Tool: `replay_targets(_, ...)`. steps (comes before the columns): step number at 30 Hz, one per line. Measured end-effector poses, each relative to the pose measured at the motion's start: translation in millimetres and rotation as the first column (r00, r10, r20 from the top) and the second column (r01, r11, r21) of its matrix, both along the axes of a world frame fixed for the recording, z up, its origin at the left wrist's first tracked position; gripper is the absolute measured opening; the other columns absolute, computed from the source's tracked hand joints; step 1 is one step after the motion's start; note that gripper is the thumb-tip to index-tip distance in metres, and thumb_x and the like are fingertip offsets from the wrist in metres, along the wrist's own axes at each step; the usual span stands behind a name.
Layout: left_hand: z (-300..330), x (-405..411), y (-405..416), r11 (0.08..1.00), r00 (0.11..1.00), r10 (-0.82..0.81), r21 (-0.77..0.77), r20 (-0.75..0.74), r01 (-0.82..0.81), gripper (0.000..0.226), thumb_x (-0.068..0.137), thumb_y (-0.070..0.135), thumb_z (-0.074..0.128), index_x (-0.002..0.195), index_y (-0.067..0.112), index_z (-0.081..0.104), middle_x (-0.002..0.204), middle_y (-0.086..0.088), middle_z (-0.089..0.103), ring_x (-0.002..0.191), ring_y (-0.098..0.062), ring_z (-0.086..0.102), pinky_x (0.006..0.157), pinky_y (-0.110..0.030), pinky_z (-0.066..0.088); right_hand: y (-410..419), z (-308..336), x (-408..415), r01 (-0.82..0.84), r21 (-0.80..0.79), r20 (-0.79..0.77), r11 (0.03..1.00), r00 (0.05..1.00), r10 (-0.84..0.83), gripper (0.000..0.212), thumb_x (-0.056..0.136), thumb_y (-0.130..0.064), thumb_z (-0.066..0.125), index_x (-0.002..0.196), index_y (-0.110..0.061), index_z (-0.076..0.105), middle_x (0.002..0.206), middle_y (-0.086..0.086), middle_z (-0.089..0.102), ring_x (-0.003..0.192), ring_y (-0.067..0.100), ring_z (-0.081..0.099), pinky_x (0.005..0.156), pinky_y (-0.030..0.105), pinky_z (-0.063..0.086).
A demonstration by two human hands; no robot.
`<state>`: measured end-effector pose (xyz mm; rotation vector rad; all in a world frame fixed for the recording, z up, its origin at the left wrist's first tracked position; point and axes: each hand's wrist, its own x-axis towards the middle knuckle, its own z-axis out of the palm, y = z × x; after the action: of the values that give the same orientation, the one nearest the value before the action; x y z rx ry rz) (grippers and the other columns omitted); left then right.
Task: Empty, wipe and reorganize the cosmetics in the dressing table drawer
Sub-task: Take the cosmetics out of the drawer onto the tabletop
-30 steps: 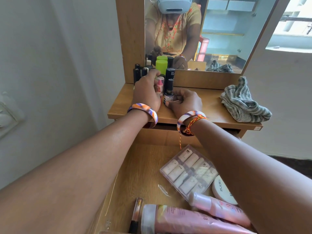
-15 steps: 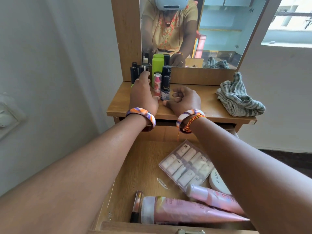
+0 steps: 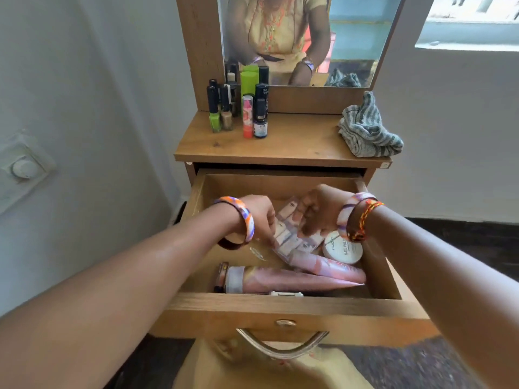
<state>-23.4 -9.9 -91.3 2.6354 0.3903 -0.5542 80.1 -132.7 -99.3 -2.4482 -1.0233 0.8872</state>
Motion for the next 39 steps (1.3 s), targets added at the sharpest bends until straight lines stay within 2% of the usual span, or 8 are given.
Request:
replay_targets(4, -12, -1, -6, 0.994, 0.997, -0.008, 0.106, -0.078, 0.016, 0.018, 0.078, 0.021, 0.073, 0.09, 0.008, 0.068, 0.087, -0.008, 0.066, 0.076, -0.021, 0.057, 0.072, -0.03, 0.05, -22, -5, -18, -0.191, -0.264, 0.121, 0.946, 0.966, 0.229, 0.031, 0.067, -0.022, 0.08, 0.097, -0.022, 0.071, 0.09, 0.001, 0.071, 0.081, 0.023, 0.067, 0.071, 0.03, 0.055)
replay_targets(10, -6, -1, -12, 0.992, 0.999, -0.031, 0.118, -0.026, 0.034, 0.015, 0.082, 0.012, 0.068, 0.096, 0.005, 0.068, 0.088, -0.003, 0.061, 0.079, -0.017, 0.055, 0.072, -0.027, 0.05, -31, -8, -33, -0.228, -0.342, 0.22, 0.912, 0.924, 0.313, 0.038, 0.076, -0.025, 0.072, 0.113, -0.019, 0.066, 0.112, 0.003, 0.067, 0.102, 0.022, 0.063, 0.088, 0.035, 0.054)
replay_targets(18, 17, 5, -14, 0.98, 0.971, 0.13, -0.176, 0.2, -0.095, 0.052, 0.07, 0.03, 0.08, 0.112, 0.011, 0.057, 0.105, -0.005, 0.064, 0.09, -0.02, 0.061, 0.073, -0.03, 0.05, -25, 35, -9, 0.061, 0.208, -0.037, 0.976, 0.998, -0.055, 0.022, 0.082, -0.007, 0.063, 0.101, 0.003, 0.063, 0.092, 0.027, 0.063, 0.076, 0.025, 0.054, 0.07, 0.037, 0.047)
replay_targets(23, 31, 22, -9, 0.937, 0.783, 0.349, -0.217, 0.515, -0.276, 0.07, 0.07, 0.028, 0.08, 0.13, 0.016, 0.044, 0.125, -0.004, 0.055, 0.11, -0.02, 0.055, 0.087, -0.031, 0.047, -15, 76, 5, 0.595, 0.646, -0.489, 0.478, 0.804, -0.339, 0.023, 0.079, 0.008, 0.062, 0.078, -0.013, 0.053, 0.09, 0.009, 0.057, 0.084, 0.024, 0.065, 0.066, 0.032, 0.061)
replay_targets(27, 35, 42, -6, 0.922, 0.671, 0.374, -0.177, 0.64, -0.345, 0.065, 0.077, 0.02, 0.075, 0.133, 0.011, 0.043, 0.13, -0.008, 0.052, 0.117, -0.024, 0.053, 0.097, -0.034, 0.048, 11, 59, 22, 0.68, 0.703, -0.429, 0.206, 0.637, -0.64, 0.021, 0.072, -0.002, 0.065, 0.069, -0.02, 0.054, 0.079, 0.003, 0.062, 0.073, 0.021, 0.069, 0.068, 0.036, 0.061)
replay_targets(31, 31, 56, -6, 0.952, 0.734, 0.305, -0.173, 0.607, -0.252, 0.047, 0.083, 0.007, 0.065, 0.127, 0.008, 0.049, 0.125, -0.008, 0.057, 0.114, -0.024, 0.056, 0.097, -0.034, 0.047, 37, 41, 22, 0.608, 0.742, -0.216, 0.284, 0.617, -0.757, 0.016, 0.078, -0.018, 0.064, 0.094, -0.02, 0.068, 0.09, 0.002, 0.067, 0.086, 0.017, 0.063, 0.083, 0.024, 0.052)
replay_targets(36, 32, 71, 4, 0.95, 0.749, 0.31, -0.222, 0.586, -0.219, 0.029, 0.088, 0.004, 0.052, 0.116, 0.001, 0.054, 0.113, -0.018, 0.064, 0.106, -0.034, 0.06, 0.085, -0.037, 0.049, 73, 35, 19, 0.542, 0.726, -0.183, 0.424, 0.746, -0.64, 0.027, 0.088, -0.017, 0.051, 0.109, -0.013, 0.067, 0.106, 0.016, 0.07, 0.101, 0.032, 0.065, 0.092, 0.042, 0.052)
replay_targets(39, 31, 77, 15, 0.928, 0.749, 0.357, -0.305, 0.558, -0.215, 0.028, 0.086, 0.004, 0.054, 0.115, 0.0, 0.056, 0.112, -0.019, 0.065, 0.104, -0.035, 0.062, 0.086, -0.044, 0.053, 80, 33, 26, 0.497, 0.724, -0.09, 0.477, 0.755, -0.65, 0.028, 0.091, -0.021, 0.051, 0.113, -0.018, 0.067, 0.11, 0.014, 0.069, 0.106, 0.029, 0.063, 0.094, 0.034, 0.05)
